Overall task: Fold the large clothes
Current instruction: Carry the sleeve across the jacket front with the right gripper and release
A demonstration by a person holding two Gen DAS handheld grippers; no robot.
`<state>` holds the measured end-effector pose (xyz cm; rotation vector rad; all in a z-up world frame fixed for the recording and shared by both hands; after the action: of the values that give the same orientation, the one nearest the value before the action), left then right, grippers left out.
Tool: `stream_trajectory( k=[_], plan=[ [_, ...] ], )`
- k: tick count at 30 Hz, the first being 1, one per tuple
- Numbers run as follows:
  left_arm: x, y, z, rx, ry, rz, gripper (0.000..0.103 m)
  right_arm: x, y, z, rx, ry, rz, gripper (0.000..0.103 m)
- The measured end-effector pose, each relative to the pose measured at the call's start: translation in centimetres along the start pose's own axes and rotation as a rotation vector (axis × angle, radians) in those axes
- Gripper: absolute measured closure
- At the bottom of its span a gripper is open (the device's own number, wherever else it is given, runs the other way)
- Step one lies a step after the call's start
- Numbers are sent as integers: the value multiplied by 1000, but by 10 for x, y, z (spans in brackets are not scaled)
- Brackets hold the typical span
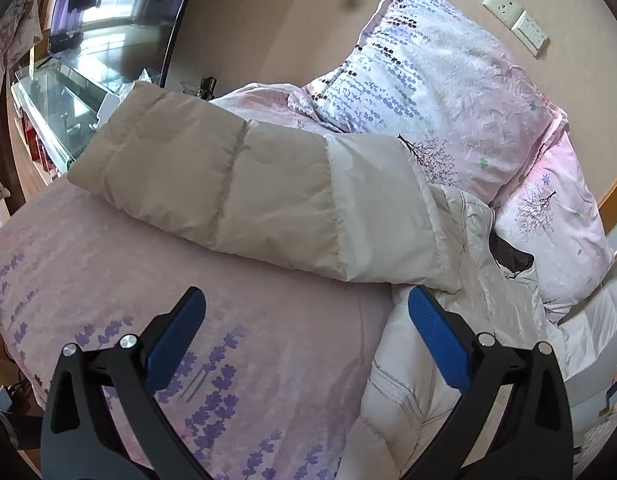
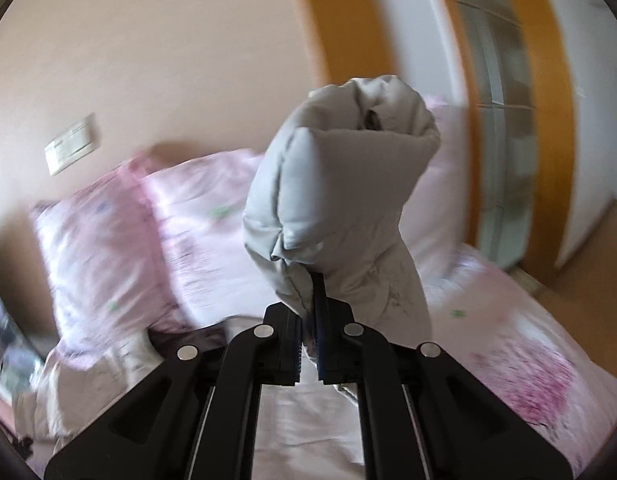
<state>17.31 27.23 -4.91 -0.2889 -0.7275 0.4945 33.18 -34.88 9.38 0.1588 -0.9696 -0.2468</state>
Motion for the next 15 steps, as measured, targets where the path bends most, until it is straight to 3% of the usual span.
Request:
stream_trajectory(
  k=[3, 7, 12, 15],
  plan=[
    [1, -3, 3, 6, -10, -18, 2, -10, 38, -10, 73, 45, 69, 98],
    [1, -3, 4, -1, -6, -15, 2, -45, 100, -43, 150, 181, 190, 98],
    [0, -3, 7, -9, -5, -5, 2, -111, 160, -94, 135, 422, 385, 98],
    [0, -5, 8, -1, -7, -19, 2, -132, 174, -109, 105, 510, 446, 98]
  ],
)
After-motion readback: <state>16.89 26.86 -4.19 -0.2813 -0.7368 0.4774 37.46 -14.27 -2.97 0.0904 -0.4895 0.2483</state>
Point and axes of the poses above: each gripper's, at about its wrist camera, not at the fingertips, and z roughly against the way its jaws point, y to its left, x to its top, the point moved 3 cm from there along -z, roughly the way its jaws point, and after that the axes turned 4 degrees about y, right-handed, at the moved point
